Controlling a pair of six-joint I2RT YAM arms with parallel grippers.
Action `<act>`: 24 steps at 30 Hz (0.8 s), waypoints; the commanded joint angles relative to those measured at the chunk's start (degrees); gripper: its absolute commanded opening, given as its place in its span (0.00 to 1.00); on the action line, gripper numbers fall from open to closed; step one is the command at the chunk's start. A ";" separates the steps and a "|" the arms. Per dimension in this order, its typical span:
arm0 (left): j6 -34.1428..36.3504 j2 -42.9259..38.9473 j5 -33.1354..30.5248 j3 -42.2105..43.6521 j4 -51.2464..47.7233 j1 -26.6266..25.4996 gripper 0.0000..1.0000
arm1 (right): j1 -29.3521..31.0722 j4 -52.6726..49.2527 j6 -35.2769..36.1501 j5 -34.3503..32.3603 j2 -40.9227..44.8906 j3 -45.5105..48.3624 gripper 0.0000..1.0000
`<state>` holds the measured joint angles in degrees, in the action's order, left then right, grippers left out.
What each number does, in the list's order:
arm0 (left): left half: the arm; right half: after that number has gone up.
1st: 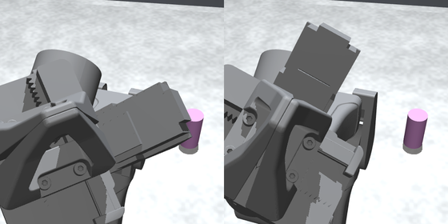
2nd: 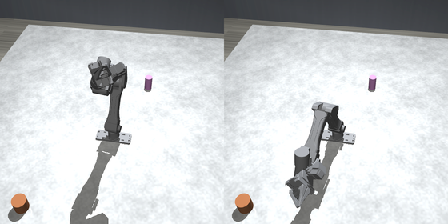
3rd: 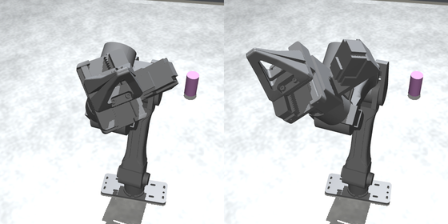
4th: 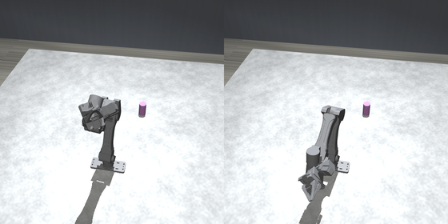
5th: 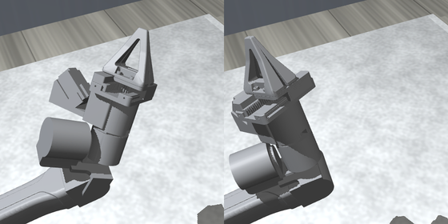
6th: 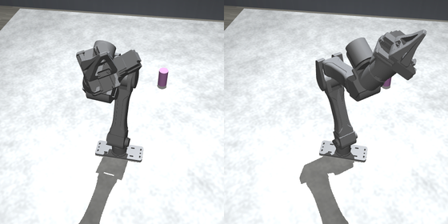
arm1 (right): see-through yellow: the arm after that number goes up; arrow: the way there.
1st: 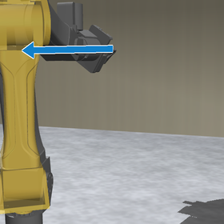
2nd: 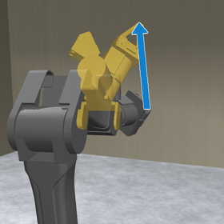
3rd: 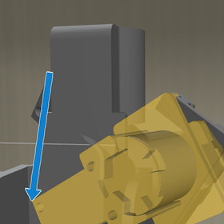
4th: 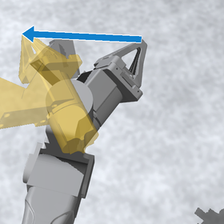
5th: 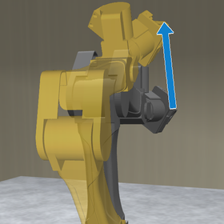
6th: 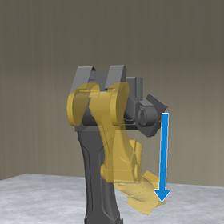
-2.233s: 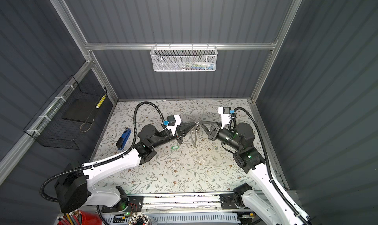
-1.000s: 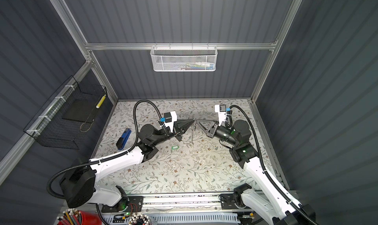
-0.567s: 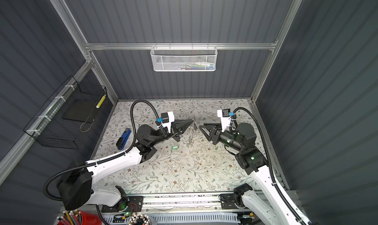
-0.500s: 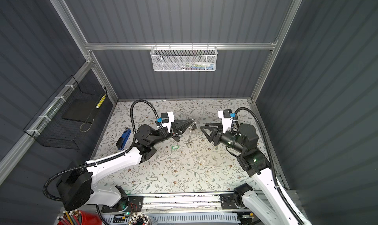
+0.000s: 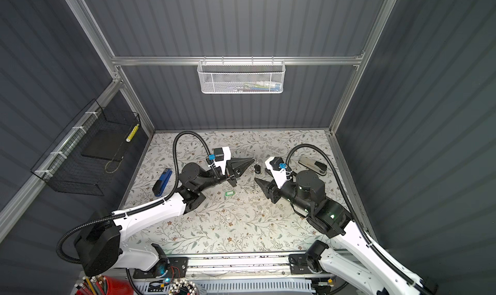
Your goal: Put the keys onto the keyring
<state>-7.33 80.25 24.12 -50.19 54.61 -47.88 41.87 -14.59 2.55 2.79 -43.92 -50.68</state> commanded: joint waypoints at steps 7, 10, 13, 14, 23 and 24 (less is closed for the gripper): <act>0.39 -1.41 0.49 -1.92 0.06 0.44 0.00 | 1.37 3.27 7.64 -10.55 -1.84 -2.54 0.48; 0.37 -1.60 0.90 -1.92 -0.20 0.45 0.00 | 1.38 3.38 9.44 -8.67 -1.26 -2.70 0.46; 0.39 -2.01 1.32 -1.59 -0.21 0.43 0.00 | 1.21 5.76 12.88 -7.02 2.09 -0.81 0.34; 0.37 -2.24 1.66 -1.44 -0.07 0.48 0.00 | 0.78 5.77 13.90 -4.67 3.39 -0.46 0.28; -4.31 -1.33 10.32 -1.16 3.65 1.91 0.00 | -10.14 5.89 9.67 18.19 6.14 0.50 0.14; -4.67 -1.28 11.19 -1.22 3.91 1.99 0.00 | -11.08 5.89 9.38 20.56 5.54 0.28 0.16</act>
<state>-9.41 79.81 30.98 -50.22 54.17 -46.52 33.12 -9.56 13.85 11.79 -37.10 -51.00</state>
